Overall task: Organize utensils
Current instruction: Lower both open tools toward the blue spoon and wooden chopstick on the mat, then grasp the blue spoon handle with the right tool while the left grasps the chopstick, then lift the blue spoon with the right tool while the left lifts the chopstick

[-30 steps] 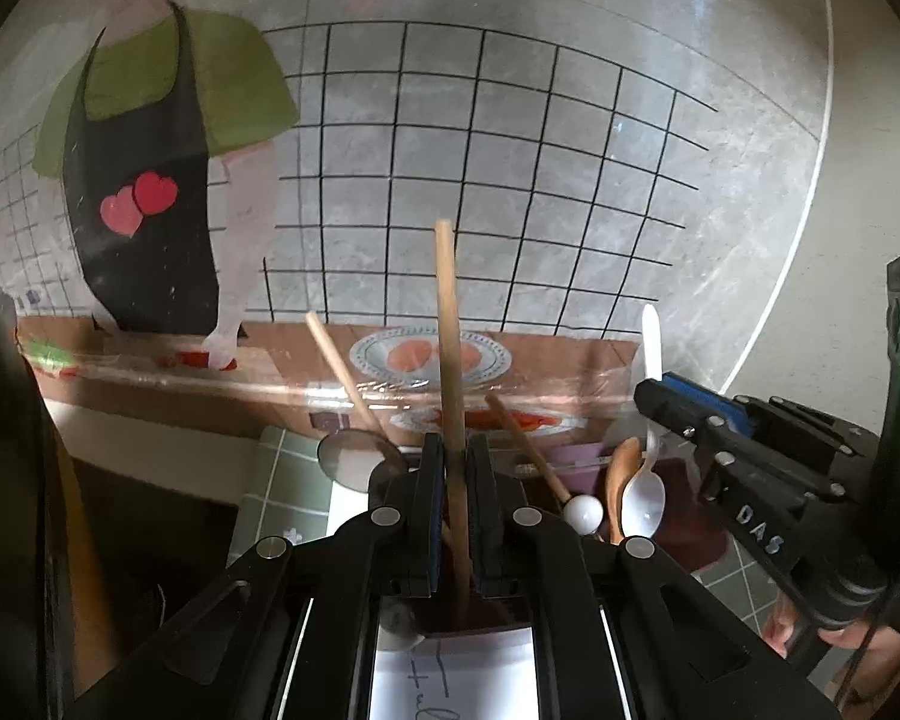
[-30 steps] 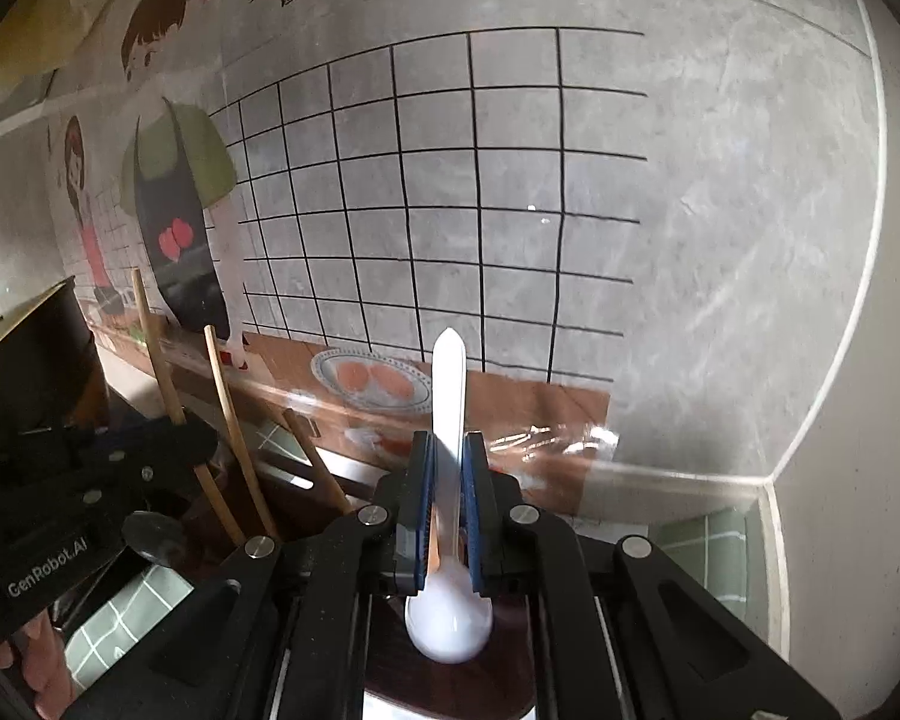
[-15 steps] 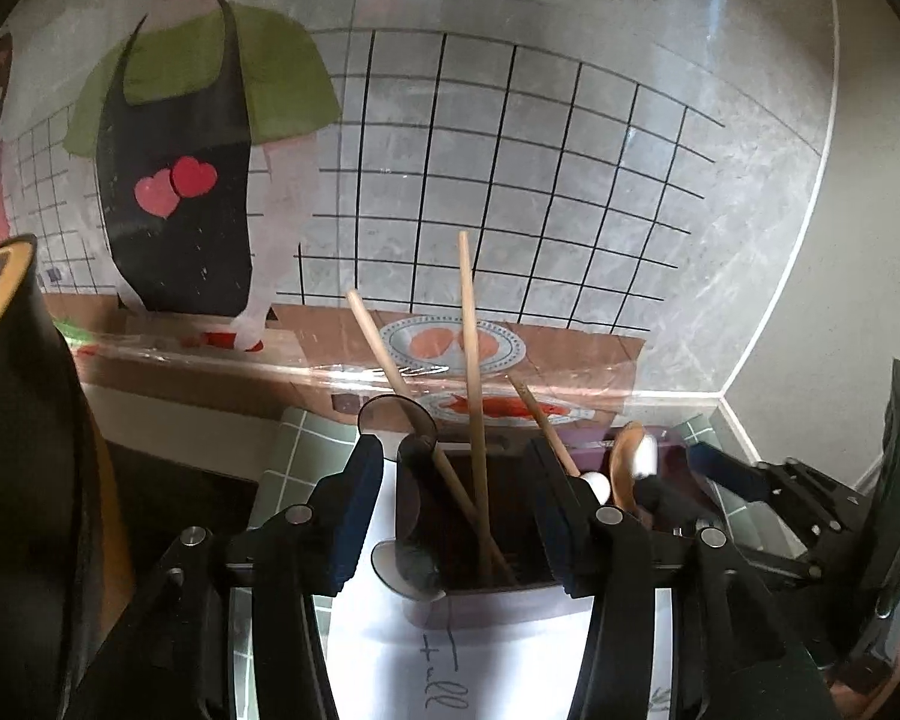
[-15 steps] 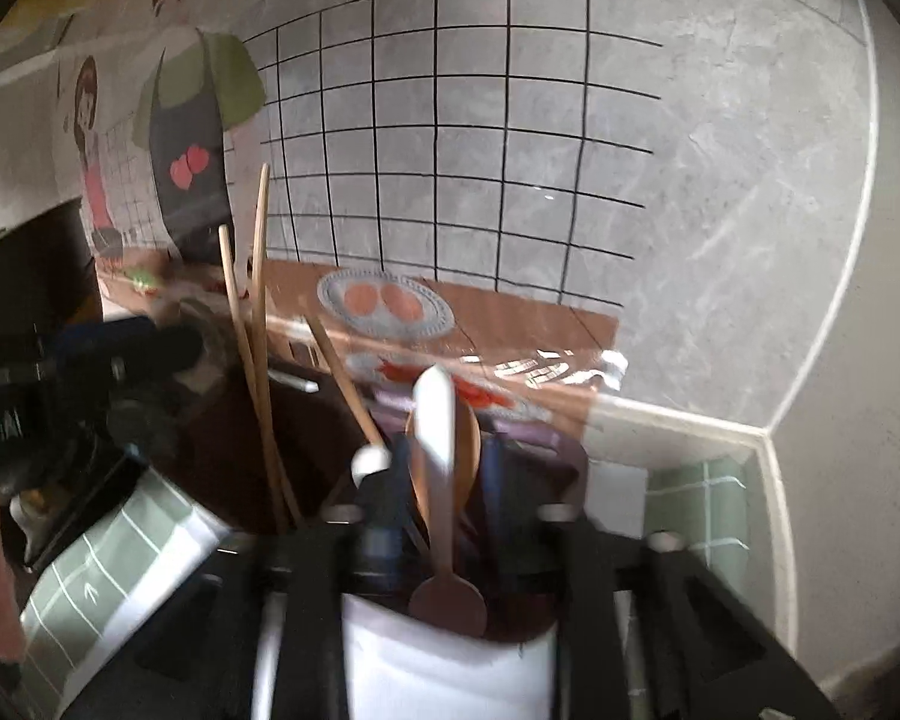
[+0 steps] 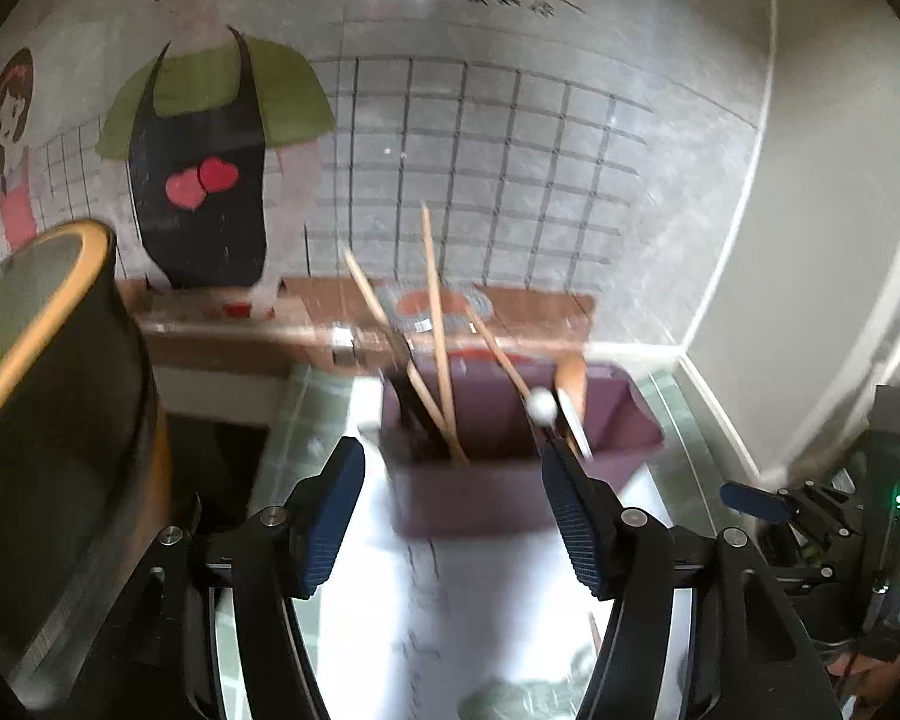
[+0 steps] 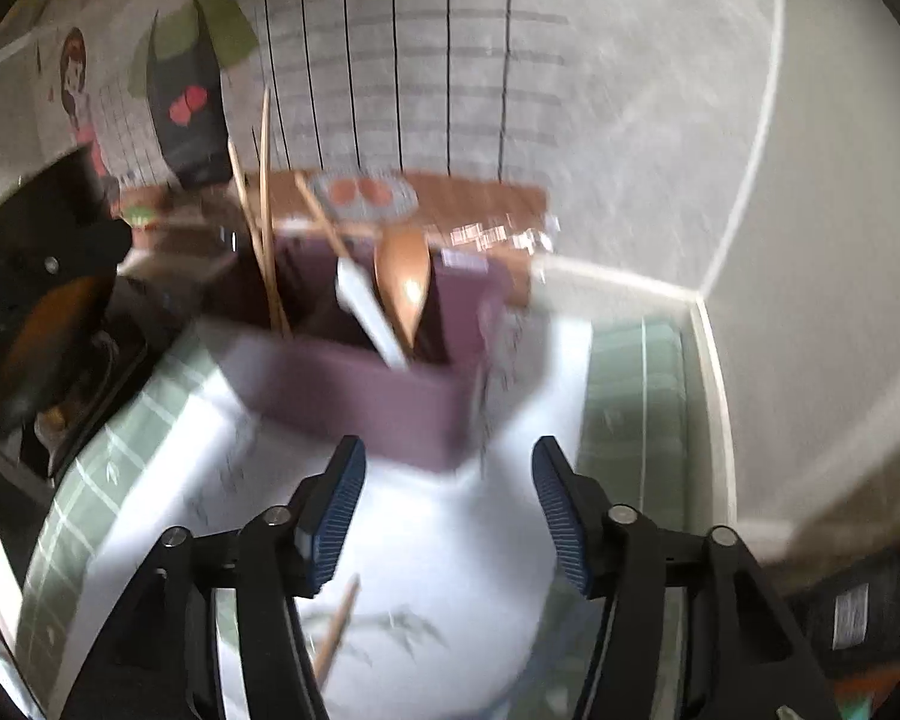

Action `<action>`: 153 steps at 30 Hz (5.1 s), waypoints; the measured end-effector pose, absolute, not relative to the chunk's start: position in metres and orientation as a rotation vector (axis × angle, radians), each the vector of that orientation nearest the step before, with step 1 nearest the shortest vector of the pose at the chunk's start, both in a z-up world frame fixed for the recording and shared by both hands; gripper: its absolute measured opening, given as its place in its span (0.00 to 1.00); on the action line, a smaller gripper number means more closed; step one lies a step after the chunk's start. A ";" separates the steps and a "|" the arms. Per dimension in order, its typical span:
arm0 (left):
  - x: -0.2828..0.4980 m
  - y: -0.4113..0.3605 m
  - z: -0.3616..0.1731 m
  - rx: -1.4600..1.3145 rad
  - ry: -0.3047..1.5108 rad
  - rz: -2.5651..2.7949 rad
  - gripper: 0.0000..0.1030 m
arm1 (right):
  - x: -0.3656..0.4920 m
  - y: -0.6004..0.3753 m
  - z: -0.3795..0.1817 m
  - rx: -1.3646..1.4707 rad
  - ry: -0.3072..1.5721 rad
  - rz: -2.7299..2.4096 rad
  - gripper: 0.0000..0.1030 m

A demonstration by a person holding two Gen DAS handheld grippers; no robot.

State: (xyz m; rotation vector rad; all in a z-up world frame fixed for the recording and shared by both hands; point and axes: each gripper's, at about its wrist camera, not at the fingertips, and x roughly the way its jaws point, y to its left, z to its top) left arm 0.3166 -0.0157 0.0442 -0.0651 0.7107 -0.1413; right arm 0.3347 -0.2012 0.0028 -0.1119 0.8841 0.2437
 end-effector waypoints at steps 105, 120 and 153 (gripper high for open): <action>0.294 -0.077 -0.092 0.391 1.284 -0.505 0.12 | 0.196 -0.180 -0.070 -0.141 1.049 0.303 0.09; 0.282 -0.001 -0.082 -0.004 1.139 -0.227 0.08 | 0.203 -0.193 -0.067 -0.140 1.048 0.265 0.11; 0.292 0.011 -0.071 0.159 1.256 -0.317 0.18 | 0.256 -0.147 -0.071 -0.200 1.133 0.382 0.11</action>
